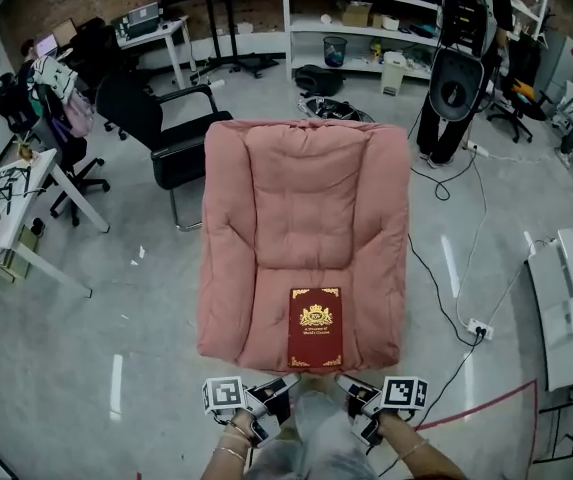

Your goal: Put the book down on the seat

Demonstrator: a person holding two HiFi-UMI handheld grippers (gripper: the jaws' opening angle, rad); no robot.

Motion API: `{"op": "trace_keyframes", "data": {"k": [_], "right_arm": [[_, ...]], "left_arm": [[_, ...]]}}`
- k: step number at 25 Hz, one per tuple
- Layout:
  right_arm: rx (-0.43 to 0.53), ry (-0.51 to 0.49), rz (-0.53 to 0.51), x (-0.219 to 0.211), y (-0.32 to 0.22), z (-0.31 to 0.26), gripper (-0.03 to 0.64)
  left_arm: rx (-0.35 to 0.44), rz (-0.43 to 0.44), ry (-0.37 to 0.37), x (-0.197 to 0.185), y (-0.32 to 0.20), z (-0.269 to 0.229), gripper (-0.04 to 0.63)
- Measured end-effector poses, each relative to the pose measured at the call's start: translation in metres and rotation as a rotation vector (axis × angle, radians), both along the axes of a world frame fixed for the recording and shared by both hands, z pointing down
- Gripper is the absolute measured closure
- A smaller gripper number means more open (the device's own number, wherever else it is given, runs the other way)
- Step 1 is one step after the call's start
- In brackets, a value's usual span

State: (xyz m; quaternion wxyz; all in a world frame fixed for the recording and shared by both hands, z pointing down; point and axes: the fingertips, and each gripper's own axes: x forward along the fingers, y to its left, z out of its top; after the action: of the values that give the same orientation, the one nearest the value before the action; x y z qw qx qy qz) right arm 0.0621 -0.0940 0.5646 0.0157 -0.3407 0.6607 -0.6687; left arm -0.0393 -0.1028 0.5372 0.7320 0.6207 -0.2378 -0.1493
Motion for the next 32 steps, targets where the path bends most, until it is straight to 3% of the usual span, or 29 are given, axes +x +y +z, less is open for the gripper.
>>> {"op": "trace_keyframes", "data": {"k": [5, 11, 19, 32], "right_arm": [[0.059, 0.024, 0.007, 0.000, 0.019, -0.021, 0.480], [0.115, 0.044, -0.006, -0.010, 0.047, -0.047, 0.486], [0.219, 0.067, 0.025, -0.018, 0.077, -0.086, 0.537], [0.315, 0.136, 0.006, -0.014, 0.090, -0.115, 0.566]], "left_arm": [[0.024, -0.028, 0.046, -0.010, 0.018, -0.016, 0.543], [0.100, 0.025, 0.012, -0.014, 0.043, -0.042, 0.545], [0.157, 0.055, 0.036, -0.023, 0.082, -0.074, 0.555], [0.194, 0.094, 0.022, -0.019, 0.104, -0.087, 0.571]]}}
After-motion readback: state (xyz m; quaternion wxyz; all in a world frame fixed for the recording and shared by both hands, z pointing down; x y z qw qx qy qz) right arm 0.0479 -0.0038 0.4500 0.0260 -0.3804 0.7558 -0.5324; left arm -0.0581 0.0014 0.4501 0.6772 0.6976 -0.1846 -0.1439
